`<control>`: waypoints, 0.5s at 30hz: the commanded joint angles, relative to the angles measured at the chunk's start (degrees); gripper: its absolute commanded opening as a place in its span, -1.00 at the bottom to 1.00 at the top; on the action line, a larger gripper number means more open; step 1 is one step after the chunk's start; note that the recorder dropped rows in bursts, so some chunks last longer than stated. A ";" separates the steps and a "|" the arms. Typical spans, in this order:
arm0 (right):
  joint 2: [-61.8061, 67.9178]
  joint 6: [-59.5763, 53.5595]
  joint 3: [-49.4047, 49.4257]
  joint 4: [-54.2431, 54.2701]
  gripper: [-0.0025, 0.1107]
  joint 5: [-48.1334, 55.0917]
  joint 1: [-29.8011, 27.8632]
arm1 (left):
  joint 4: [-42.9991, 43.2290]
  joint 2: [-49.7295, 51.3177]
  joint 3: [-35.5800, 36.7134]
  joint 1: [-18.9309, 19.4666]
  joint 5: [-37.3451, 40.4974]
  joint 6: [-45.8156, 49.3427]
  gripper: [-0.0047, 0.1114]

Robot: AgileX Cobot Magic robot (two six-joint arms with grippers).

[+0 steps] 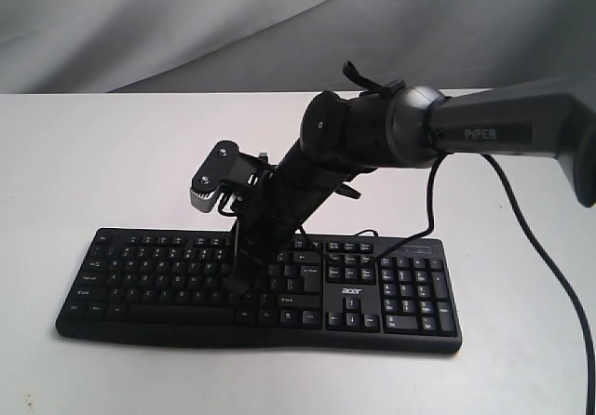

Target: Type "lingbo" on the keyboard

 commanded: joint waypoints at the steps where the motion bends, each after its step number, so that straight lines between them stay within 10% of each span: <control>1: -0.35 -0.71 0.52 0.49 -0.96 -0.32 -0.34 | -0.21 -0.22 0.28 -0.27 -0.31 -0.12 -0.91; 15: 1.46 -0.71 0.52 1.08 -0.96 0.45 -0.57 | -0.21 -0.22 0.28 -0.27 -0.31 -0.12 -0.91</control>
